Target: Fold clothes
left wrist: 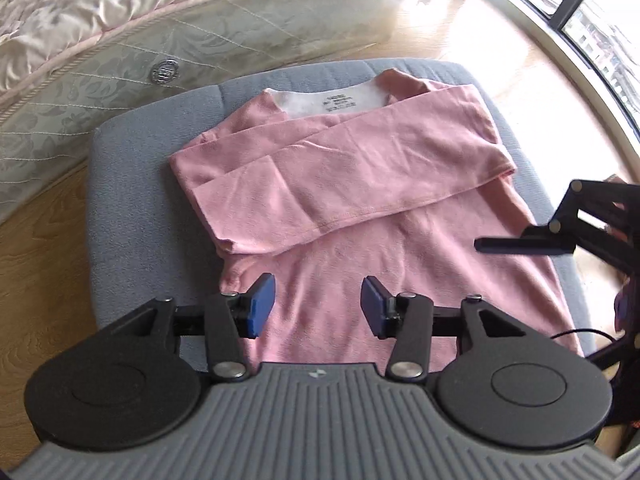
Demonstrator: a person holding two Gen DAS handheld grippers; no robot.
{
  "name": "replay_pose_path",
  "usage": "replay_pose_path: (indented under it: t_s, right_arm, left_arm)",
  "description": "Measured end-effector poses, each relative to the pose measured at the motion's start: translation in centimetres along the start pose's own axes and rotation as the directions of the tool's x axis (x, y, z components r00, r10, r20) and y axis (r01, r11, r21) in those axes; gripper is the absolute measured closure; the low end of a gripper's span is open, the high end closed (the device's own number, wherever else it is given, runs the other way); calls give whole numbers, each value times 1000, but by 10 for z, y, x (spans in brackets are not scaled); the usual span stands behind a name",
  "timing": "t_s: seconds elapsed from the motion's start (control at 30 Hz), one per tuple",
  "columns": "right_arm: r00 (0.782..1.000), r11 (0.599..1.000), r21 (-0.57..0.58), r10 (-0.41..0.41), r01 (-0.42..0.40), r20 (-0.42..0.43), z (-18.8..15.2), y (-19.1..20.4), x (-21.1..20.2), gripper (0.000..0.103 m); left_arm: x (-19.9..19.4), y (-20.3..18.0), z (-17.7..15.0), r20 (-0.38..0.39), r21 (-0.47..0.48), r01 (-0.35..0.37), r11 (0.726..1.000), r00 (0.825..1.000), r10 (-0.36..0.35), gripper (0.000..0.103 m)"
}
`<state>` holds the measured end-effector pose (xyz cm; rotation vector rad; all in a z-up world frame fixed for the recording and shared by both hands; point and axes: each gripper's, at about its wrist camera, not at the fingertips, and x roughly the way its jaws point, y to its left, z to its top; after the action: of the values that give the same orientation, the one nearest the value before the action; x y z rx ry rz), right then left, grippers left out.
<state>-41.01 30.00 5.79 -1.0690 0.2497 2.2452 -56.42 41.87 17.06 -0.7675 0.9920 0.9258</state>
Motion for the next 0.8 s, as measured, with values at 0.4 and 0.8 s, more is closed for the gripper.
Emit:
replay_pose_path:
  t_s: [0.4, 0.8]
  right_arm:
    - [942, 971, 232, 17, 66, -336, -104, -66, -120, 32]
    - [930, 807, 591, 220, -4, -294, -201, -58, -107, 33]
  left_arm:
    - [7, 2, -122, -110, 27, 50, 998, 993, -47, 36]
    - [15, 23, -214, -166, -90, 193, 977, 964, -206, 33]
